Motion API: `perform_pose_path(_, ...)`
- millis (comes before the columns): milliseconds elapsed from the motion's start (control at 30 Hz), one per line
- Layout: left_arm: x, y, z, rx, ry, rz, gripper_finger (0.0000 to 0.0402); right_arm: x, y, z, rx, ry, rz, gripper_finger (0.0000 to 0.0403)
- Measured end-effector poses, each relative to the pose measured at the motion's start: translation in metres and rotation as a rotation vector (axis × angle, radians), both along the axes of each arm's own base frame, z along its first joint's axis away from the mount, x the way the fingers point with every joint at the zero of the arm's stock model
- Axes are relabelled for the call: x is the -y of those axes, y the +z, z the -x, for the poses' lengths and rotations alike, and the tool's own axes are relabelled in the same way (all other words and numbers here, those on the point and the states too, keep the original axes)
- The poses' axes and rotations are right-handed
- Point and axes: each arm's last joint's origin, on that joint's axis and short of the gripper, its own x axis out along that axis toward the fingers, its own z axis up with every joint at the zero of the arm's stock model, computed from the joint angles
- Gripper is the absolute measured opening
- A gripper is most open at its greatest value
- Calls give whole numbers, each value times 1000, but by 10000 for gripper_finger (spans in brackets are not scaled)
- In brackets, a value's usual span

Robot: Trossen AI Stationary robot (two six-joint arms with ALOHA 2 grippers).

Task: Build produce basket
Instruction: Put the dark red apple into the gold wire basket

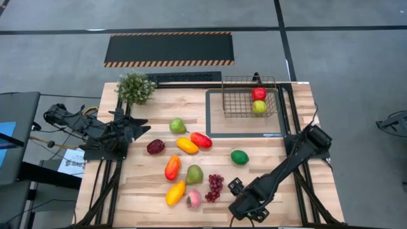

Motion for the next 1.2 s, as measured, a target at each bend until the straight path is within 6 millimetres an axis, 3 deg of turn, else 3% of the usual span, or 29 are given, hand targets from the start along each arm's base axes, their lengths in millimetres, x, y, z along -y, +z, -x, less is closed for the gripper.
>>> perform_pose_path(367, 0, -2, 0, -14, 1, 0, 385, -6, -34, -10, -31, 23, 83, 379)
perform_pose_path(533, 0, -2, 0, -18, -18, 5, 385, -6, -36, -12, -15, -5, 87, 368)
perform_pose_path(867, 0, -2, 0, -19, -19, 5, 385, -2, -20, -9, 9, -143, 54, 278)
perform_pose_path(1100, 0, -2, 0, -19, -19, 5, 385, 2, -5, -7, 16, -291, 12, 273)
perform_pose_path(1200, 0, -2, 0, -20, -23, 6, 385, 7, 11, -5, 29, -364, -21, 273)
